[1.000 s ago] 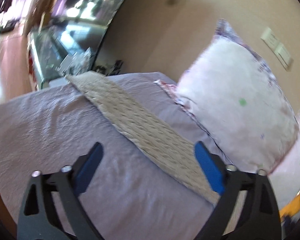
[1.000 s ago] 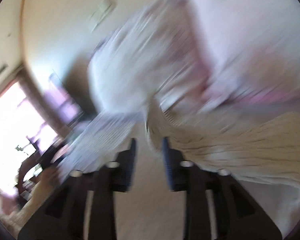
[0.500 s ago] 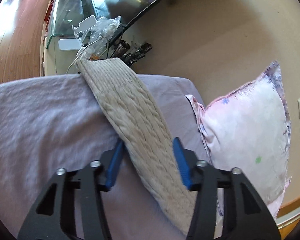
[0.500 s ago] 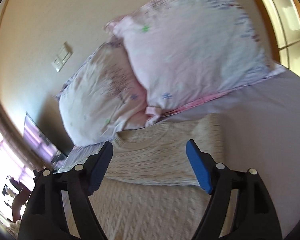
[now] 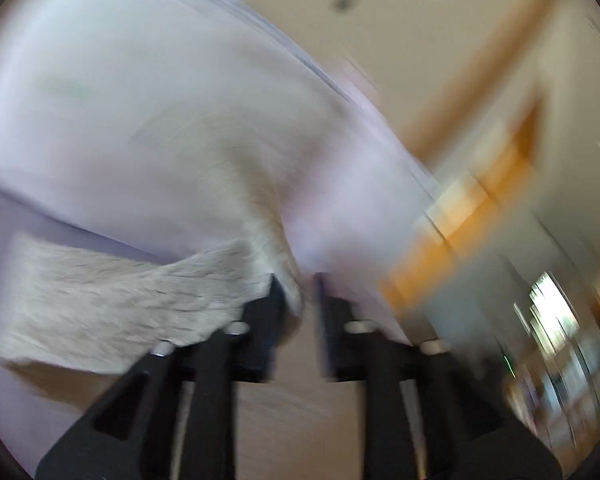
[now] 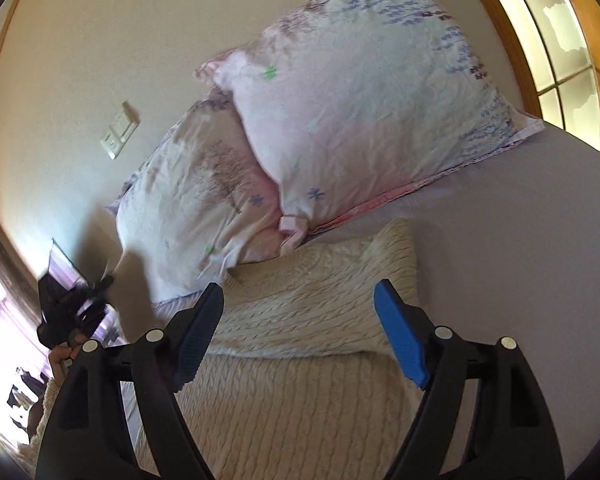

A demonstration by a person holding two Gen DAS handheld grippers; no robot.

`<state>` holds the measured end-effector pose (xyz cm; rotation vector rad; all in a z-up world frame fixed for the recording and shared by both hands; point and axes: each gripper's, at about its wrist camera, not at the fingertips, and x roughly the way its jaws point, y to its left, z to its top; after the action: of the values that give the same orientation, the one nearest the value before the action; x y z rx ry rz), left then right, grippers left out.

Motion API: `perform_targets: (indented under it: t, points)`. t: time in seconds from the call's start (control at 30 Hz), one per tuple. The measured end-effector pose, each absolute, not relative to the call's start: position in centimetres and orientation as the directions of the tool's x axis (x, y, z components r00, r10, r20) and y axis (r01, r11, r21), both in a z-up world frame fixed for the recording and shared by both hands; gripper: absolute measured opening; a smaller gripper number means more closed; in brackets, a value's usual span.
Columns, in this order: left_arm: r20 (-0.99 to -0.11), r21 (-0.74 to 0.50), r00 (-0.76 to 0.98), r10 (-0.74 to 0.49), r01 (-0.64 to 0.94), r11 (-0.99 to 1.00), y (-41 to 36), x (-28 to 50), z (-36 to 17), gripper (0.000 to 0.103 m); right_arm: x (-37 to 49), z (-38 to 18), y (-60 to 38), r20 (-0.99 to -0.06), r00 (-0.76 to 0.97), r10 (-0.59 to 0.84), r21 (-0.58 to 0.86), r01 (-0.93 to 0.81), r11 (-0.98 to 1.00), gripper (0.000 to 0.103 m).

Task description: Fold small clothes

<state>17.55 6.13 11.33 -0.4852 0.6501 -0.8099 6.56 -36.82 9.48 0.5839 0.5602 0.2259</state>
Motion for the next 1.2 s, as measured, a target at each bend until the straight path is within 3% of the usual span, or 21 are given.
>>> perform_targets:
  t: [0.03,0.1,0.2,0.4,0.5,0.67,0.77,0.83,0.9,0.93,0.97,1.0,1.07,1.2]
  points:
    - [-0.359,-0.619,0.434,-0.826,0.552,0.559,3.1,16.8,10.7,0.054,6.3,9.5,-36.5,-0.444,0.821,0.36,0.567,-0.054,0.822,0.079]
    - [-0.413,-0.604,0.311,-0.856,0.61,0.513,-0.8,14.6,9.1,0.055,5.3,9.3,-36.3,-0.467,0.792,0.393,0.558,-0.081,0.826,0.081]
    - [-0.44,-0.58,0.334,-0.834,0.603,0.547,1.6,11.4,7.6,0.068,2.2,9.1,-37.0,-0.469,0.761,0.448,0.558,-0.137,0.818,0.084]
    - [-0.486,-0.537,0.459,-0.744,0.514,0.669,13.4,2.3,5.0,0.073,-5.3,5.9,-39.2,-0.453,0.614,0.646,0.674,-0.238,0.699,0.087]
    - [-0.486,-0.59,0.477,-0.733,0.44,0.677,17.9,-2.3,2.5,0.075,-8.6,3.1,-39.1,-0.455,0.49,0.743,0.744,-0.249,0.62,0.086]
    - [-0.552,-0.619,0.419,-0.72,0.372,0.691,18.8,-6.2,-2.1,0.075,-10.6,-1.8,-38.2,-0.481,0.415,0.773,0.806,-0.138,0.576,0.077]
    - [-0.543,-0.659,0.383,-0.747,0.357,0.662,18.1,-6.2,-3.8,0.075,-9.9,-4.4,-37.8,-0.432,0.415,0.8,0.855,-0.092,0.51,0.06]
    - [-0.547,-0.672,0.36,-0.756,0.348,0.653,17.6,-6.1,-4.8,0.074,-9.5,-5.5,-36.9,-0.401,0.409,0.82,0.875,-0.093,0.475,0.056]
    - [-0.555,-0.681,0.342,-0.758,0.338,0.65,17.0,-6.0,-5.5,0.068,-9.2,-6.2,-36.3,-0.386,0.396,0.833,0.884,-0.099,0.457,0.041]
    - [-0.559,-0.684,0.338,-0.757,0.329,0.651,16.8,-5.9,-5.8,0.063,-9.2,-6.5,-35.9,-0.376,0.389,0.841,0.889,-0.104,0.446,0.024]
    - [-0.563,-0.69,0.338,-0.754,0.309,0.654,16.6,-5.5,-6.3,0.052,-9.1,-6.7,-35.5,-0.366,0.386,0.847,0.892,-0.115,0.437,0.009]
    - [-0.56,-0.701,0.338,-0.757,0.294,0.65,16.6,-5.5,-6.7,0.046,-9.2,-6.7,-35.3,-0.36,0.387,0.849,0.891,-0.128,0.436,0.009]
    - [-0.557,-0.723,0.327,-0.763,0.261,0.64,16.3,-4.9,-7.3,0.009,-9.4,-6.1,-35.5,-0.334,0.393,0.857,0.891,-0.164,0.423,0.008]
    - [-0.532,-0.751,0.313,-0.787,0.256,0.609,16.1,-5.0,-6.4,0.007,-9.1,-2.0,-36.1,-0.24,0.418,0.876,0.882,-0.283,0.377,0.008]
